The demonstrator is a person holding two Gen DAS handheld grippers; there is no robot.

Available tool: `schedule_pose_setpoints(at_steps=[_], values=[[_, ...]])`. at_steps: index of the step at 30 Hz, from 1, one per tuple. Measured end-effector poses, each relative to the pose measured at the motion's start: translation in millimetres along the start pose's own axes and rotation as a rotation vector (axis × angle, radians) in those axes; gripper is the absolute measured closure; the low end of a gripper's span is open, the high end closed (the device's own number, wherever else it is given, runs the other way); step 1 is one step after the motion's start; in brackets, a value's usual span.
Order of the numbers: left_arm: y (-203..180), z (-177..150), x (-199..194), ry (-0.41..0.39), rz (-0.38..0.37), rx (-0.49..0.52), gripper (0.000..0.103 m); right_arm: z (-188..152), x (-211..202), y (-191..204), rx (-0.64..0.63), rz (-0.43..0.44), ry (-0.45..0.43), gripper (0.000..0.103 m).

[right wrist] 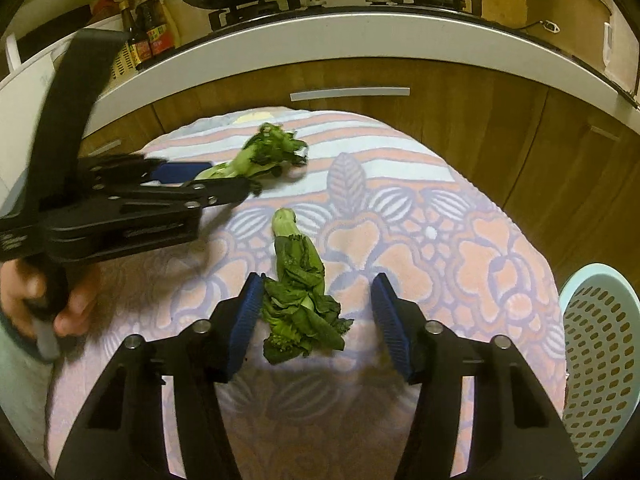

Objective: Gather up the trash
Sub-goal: 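Grasp a bok choy stalk with the left tool while the right tool grasps the other bok choy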

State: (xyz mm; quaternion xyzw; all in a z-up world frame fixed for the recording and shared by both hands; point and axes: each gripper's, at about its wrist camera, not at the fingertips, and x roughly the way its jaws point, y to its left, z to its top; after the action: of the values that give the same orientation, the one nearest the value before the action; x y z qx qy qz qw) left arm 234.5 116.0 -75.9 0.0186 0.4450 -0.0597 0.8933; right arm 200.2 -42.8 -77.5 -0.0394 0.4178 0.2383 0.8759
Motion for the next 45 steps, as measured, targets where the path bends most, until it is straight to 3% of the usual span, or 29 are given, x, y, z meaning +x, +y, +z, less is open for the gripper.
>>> schedule_pose_setpoints(at_steps=[2,5,9,13,15,17,20,24,25,29,36,39,41,45], values=[[4,-8,-8,0.011,0.024,-0.078,0.060,1,1,2,-0.006,-0.001,-0.001,0.050],[18,-28,-23,0.036,0.003,-0.281,0.060,2,2,5,-0.015,-0.004,-0.003,0.050],[20,-53,-41,0.021,0.015,-0.430,0.058,3,5,11,-0.044,-0.021,0.008,0.055],[9,-62,-46,0.019,0.065,-0.409,0.057,2,5,10,-0.046,-0.015,0.008,0.055],[6,-65,-50,0.024,0.055,-0.401,0.054,0,2,6,-0.030,0.004,-0.002,0.055],[8,-69,-53,0.028,0.012,-0.400,0.048,0,0,3,-0.016,0.019,-0.008,0.055],[6,-75,-59,0.032,-0.044,-0.387,0.048,-1,-2,0,-0.003,0.035,-0.012,0.055],[10,-79,-65,0.036,-0.234,-0.423,0.047,-3,-4,0,-0.005,0.041,-0.018,0.055],[10,-79,-66,0.028,-0.245,-0.424,0.047,-3,-4,0,-0.007,0.042,-0.020,0.055],[10,-78,-64,0.018,-0.114,-0.403,0.047,-4,-7,0,-0.009,0.052,-0.031,0.055],[-4,-70,-50,-0.016,0.038,-0.321,0.050,-5,-7,7,-0.040,0.041,-0.031,0.055],[-5,-71,-50,-0.031,0.105,-0.279,0.061,-4,-2,10,-0.050,0.026,-0.014,0.055],[-9,-71,-50,-0.034,0.156,-0.243,0.074,-4,0,12,-0.061,0.011,-0.006,0.055],[-13,-72,-53,-0.043,0.143,-0.231,0.079,-5,3,21,-0.107,-0.020,0.006,0.082]])
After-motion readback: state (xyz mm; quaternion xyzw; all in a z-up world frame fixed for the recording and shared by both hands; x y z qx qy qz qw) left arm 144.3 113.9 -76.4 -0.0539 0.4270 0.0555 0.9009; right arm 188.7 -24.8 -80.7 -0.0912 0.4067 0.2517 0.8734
